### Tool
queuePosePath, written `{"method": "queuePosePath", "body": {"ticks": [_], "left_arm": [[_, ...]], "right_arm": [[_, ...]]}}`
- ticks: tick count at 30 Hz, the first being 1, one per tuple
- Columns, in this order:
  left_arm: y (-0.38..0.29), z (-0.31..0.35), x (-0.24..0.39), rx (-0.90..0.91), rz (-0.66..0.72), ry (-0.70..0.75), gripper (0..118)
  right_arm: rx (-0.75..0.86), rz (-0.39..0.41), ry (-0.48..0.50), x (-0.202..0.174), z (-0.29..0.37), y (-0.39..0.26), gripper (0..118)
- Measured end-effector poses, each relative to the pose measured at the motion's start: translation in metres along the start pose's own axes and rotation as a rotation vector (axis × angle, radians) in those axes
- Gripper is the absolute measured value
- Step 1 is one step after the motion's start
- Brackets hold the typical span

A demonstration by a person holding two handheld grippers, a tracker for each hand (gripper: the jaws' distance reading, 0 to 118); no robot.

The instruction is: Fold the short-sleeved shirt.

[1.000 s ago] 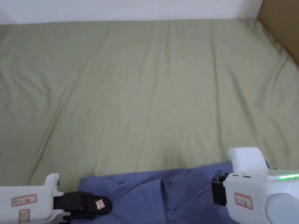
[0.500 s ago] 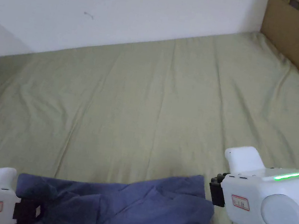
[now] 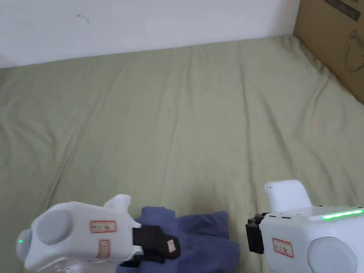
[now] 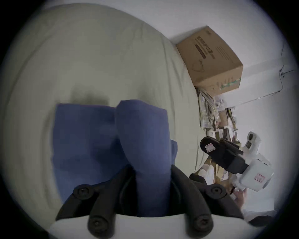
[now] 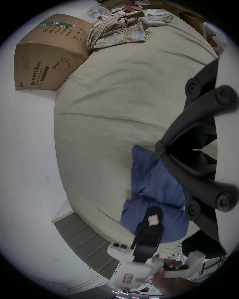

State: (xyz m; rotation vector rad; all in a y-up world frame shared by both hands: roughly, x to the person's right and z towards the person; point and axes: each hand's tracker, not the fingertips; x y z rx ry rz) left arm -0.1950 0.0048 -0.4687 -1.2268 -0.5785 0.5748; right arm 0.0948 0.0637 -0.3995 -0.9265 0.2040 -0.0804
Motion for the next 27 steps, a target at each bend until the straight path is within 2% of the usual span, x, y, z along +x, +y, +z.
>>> {"method": "queuePosePath", "body": {"ticks": [1, 2, 4, 6, 7, 11, 12, 13, 14, 15, 16, 18, 21, 27], "left_arm": [[-0.001, -0.01, -0.002, -0.009, 0.032, -0.027, 24], [-0.001, -0.019, -0.007, -0.014, 0.065, -0.048, 39], [-0.003, -0.032, -0.011, -0.024, 0.152, -0.168, 82], [-0.003, -0.032, -0.013, 0.002, 0.189, -0.25, 109], [-0.003, -0.03, -0.007, 0.017, 0.184, -0.296, 118], [0.002, 0.006, 0.007, 0.169, 0.043, -0.297, 118], [0.003, 0.016, 0.011, 0.185, -0.014, -0.267, 117], [0.005, 0.024, 0.014, 0.183, -0.066, -0.21, 105], [0.004, 0.03, 0.017, 0.189, -0.102, -0.139, 83], [0.003, 0.033, 0.023, 0.191, -0.146, -0.077, 47], [0.001, 0.032, 0.027, 0.181, -0.186, -0.036, 1], [-0.004, 0.018, 0.033, 0.109, -0.233, 0.006, 2], [-0.014, -0.016, 0.041, -0.014, -0.238, -0.012, 2], [-0.027, -0.079, 0.038, -0.133, -0.168, 0.012, 2]], "right_arm": [[-0.002, -0.004, -0.002, 0.001, -0.001, 0.0, 0], [-0.003, -0.007, -0.003, 0.003, -0.002, -0.001, 0], [-0.008, -0.011, -0.005, 0.005, -0.004, -0.001, 0], [-0.011, -0.014, -0.004, 0.006, -0.006, -0.002, 0], [-0.012, -0.015, -0.003, 0.006, -0.007, -0.002, 0], [-0.013, -0.022, 0.004, 0.008, -0.01, -0.001, 0], [-0.009, -0.028, 0.006, 0.008, -0.009, -0.001, 0], [-0.002, -0.036, 0.004, 0.009, -0.009, -0.001, 0], [0.007, -0.043, 0.001, 0.011, -0.008, -0.001, 0], [0.016, -0.047, -0.002, 0.012, -0.007, -0.001, 0], [0.022, -0.05, -0.006, 0.015, -0.006, -0.001, 0], [0.024, -0.054, -0.015, 0.019, -0.005, 0.0, 0], [0.029, -0.07, -0.032, 0.026, -0.004, 0.001, 0], [0.027, -0.088, -0.05, 0.038, -0.002, -0.003, 0]]}}
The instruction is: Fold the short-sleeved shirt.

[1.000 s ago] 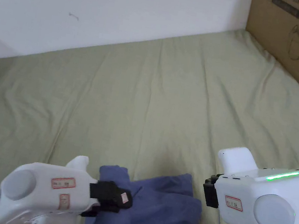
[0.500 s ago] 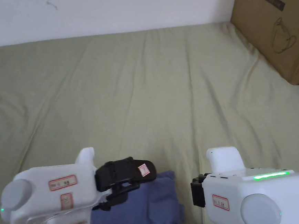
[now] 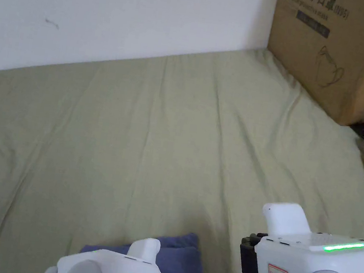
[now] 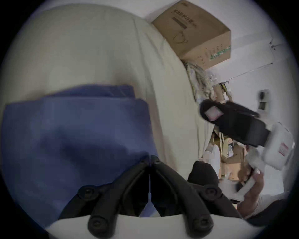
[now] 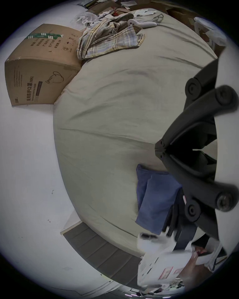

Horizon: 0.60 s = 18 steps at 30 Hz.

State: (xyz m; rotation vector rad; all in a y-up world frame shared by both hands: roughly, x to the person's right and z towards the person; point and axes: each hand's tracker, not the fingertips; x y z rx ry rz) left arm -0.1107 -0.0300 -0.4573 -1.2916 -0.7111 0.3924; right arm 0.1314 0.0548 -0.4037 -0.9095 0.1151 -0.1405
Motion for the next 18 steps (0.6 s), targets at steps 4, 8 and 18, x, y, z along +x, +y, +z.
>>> {"method": "queuePosePath", "body": {"ticks": [4, 8, 18], "left_arm": [[0.0, -0.027, -0.011, 0.011, 0.029, -0.006, 1], [0.0, -0.038, 0.0, -0.01, 0.079, -0.081, 1], [-0.022, 0.072, -0.005, 0.314, 0.037, -0.202, 1]], "right_arm": [[-0.007, -0.005, -0.005, 0.004, 0.0, -0.003, 0], [-0.014, -0.006, -0.006, 0.006, 0.0, -0.005, 0], [0.043, -0.019, -0.024, 0.013, 0.023, 0.005, 0]]}}
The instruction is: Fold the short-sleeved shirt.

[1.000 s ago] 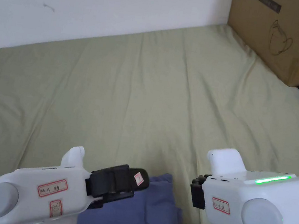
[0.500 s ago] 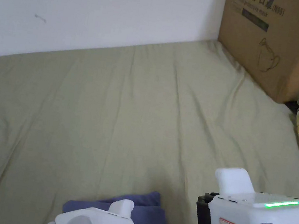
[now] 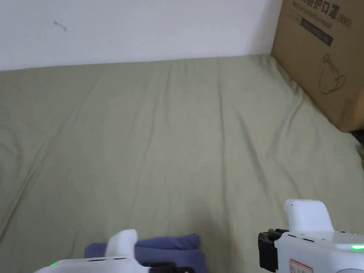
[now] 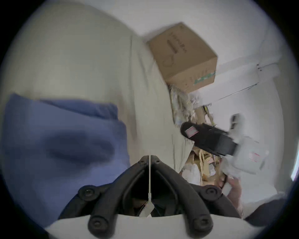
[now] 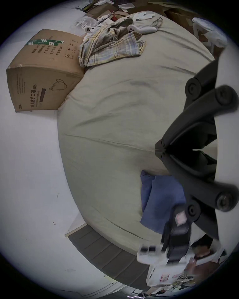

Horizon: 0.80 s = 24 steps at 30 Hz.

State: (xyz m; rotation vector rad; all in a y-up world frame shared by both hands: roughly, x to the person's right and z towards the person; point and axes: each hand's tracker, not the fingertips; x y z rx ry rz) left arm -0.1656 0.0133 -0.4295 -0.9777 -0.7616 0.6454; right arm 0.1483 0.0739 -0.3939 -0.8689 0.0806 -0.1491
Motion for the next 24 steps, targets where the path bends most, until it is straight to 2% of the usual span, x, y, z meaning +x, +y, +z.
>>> {"method": "queuePosePath", "body": {"ticks": [2, 4, 6, 8, 11, 14, 16, 19, 22, 23, 24], "left_arm": [[0.001, 0.039, -0.009, 0.076, -0.01, 0.047, 2], [-0.001, 0.075, -0.022, 0.134, 0.0, 0.117, 2], [-0.004, 0.101, -0.036, 0.148, 0.034, 0.16, 2], [-0.008, 0.121, -0.05, 0.163, 0.065, 0.189, 1], [-0.016, 0.137, -0.072, 0.177, 0.139, 0.207, 2], [-0.02, 0.143, -0.095, 0.187, 0.22, 0.165, 2], [-0.018, 0.145, -0.109, 0.179, 0.26, 0.123, 2], [-0.01, 0.143, -0.124, 0.157, 0.273, 0.084, 2], [0.001, 0.137, -0.138, 0.131, 0.278, 0.021, 2], [0.005, 0.134, -0.143, 0.125, 0.268, 0.0, 7], [0.01, 0.13, -0.147, 0.114, 0.263, -0.017, 18]], "right_arm": [[0.005, -0.017, 0.038, -0.001, -0.001, 0.0, 0], [-0.031, -0.05, 0.133, -0.004, -0.009, -0.002, 0], [-0.105, -0.101, 0.278, -0.011, -0.023, -0.007, 0], [-0.178, -0.161, 0.382, -0.021, -0.041, -0.014, 0], [-0.268, -0.189, 0.496, -0.038, -0.074, -0.027, 0], [-0.355, -0.271, 0.627, -0.04, -0.112, -0.041, 0], [-0.41, -0.317, 0.619, -0.031, -0.132, -0.05, 0], [-0.412, -0.397, 0.726, -0.005, -0.145, -0.056, 0], [-0.417, -0.329, 0.679, 0.006, -0.144, -0.052, 0], [-0.42, -0.324, 0.682, 0.007, -0.141, -0.05, 0], [-0.424, -0.32, 0.68, 0.01, -0.141, -0.05, 0]]}}
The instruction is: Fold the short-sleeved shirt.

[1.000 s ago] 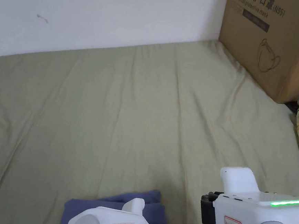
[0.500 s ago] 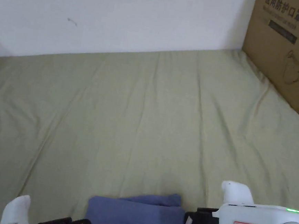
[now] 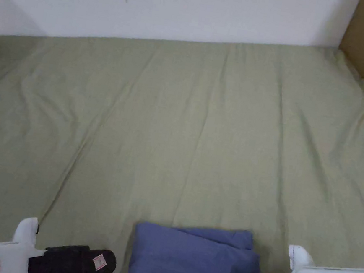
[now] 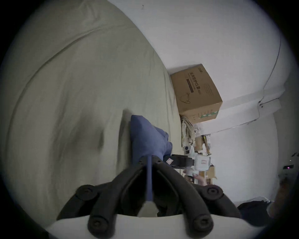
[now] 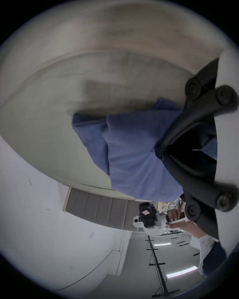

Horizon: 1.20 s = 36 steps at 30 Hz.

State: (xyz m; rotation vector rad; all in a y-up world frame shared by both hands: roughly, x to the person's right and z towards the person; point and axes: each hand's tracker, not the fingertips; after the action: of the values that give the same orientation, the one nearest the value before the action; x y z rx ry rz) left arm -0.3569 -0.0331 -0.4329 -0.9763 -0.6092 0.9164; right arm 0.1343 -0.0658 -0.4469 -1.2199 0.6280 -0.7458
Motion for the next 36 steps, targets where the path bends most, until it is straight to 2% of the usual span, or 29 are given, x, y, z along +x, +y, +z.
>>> {"method": "queuePosePath", "body": {"ticks": [2, 4, 6, 11, 14, 19, 23, 24, 25, 26, 27, 28, 29, 30, 31, 34, 36], "left_arm": [[0.01, -0.009, -0.005, -0.044, 0.004, -0.017, 70], [0.018, -0.021, -0.01, -0.083, 0.016, -0.041, 108], [0.016, -0.033, -0.007, -0.103, 0.039, -0.063, 117], [0.015, -0.063, -0.013, -0.231, 0.07, -0.087, 117], [0.014, -0.079, -0.016, -0.281, 0.078, -0.179, 117], [0.005, -0.123, -0.018, -0.372, 0.112, -0.286, 118], [0.002, -0.148, -0.019, -0.365, 0.207, -0.316, 117], [0.004, -0.145, -0.02, -0.35, 0.227, -0.317, 113], [0.004, -0.142, -0.021, -0.332, 0.24, -0.298, 90], [0.006, -0.138, -0.024, -0.32, 0.228, -0.229, 48], [0.005, -0.138, -0.024, -0.317, 0.182, -0.079, 25], [0.002, -0.137, -0.028, -0.33, 0.127, 0.049, 25], [0.001, -0.136, -0.025, -0.321, 0.169, -0.091, 25], [0.002, -0.135, -0.018, -0.301, 0.171, -0.102, 25], [0.002, -0.135, -0.014, -0.307, 0.11, -0.04, 25], [-0.001, -0.129, 0.0, -0.281, 0.059, -0.007, 26], [-0.001, -0.12, 0.008, -0.269, 0.022, 0.001, 26]], "right_arm": [[-0.007, 0.0, 0.001, 0.003, 0.002, 0.001, 0], [-0.01, -0.006, 0.0, 0.005, 0.003, 0.001, 0], [-0.008, -0.012, -0.006, 0.005, 0.004, 0.001, 0], [-0.009, 0.009, -0.081, -0.004, 0.009, 0.0, 0], [-0.008, 0.037, -0.134, -0.01, 0.01, 0.001, 0], [-0.01, 0.021, -0.131, -0.009, 0.009, 0.002, 0], [0.004, -0.009, -0.118, -0.005, 0.011, -0.001, 0], [0.009, -0.018, -0.113, -0.004, 0.011, -0.002, 0], [0.012, -0.023, -0.108, -0.003, 0.011, -0.003, 0], [0.015, -0.027, -0.104, -0.003, 0.011, -0.003, 0], [0.018, -0.029, -0.101, -0.002, 0.012, -0.003, 0], [0.02, -0.029, -0.098, -0.001, 0.012, -0.004, 0], [0.025, -0.029, -0.099, -0.002, 0.012, -0.005, 0], [0.039, -0.022, -0.108, -0.004, 0.014, -0.006, 0], [0.055, -0.012, -0.118, -0.007, 0.016, -0.007, 0], [0.085, 0.016, -0.207, -0.023, 0.024, -0.009, 0], [0.116, 0.029, -0.23, -0.04, 0.034, -0.009, 0]]}}
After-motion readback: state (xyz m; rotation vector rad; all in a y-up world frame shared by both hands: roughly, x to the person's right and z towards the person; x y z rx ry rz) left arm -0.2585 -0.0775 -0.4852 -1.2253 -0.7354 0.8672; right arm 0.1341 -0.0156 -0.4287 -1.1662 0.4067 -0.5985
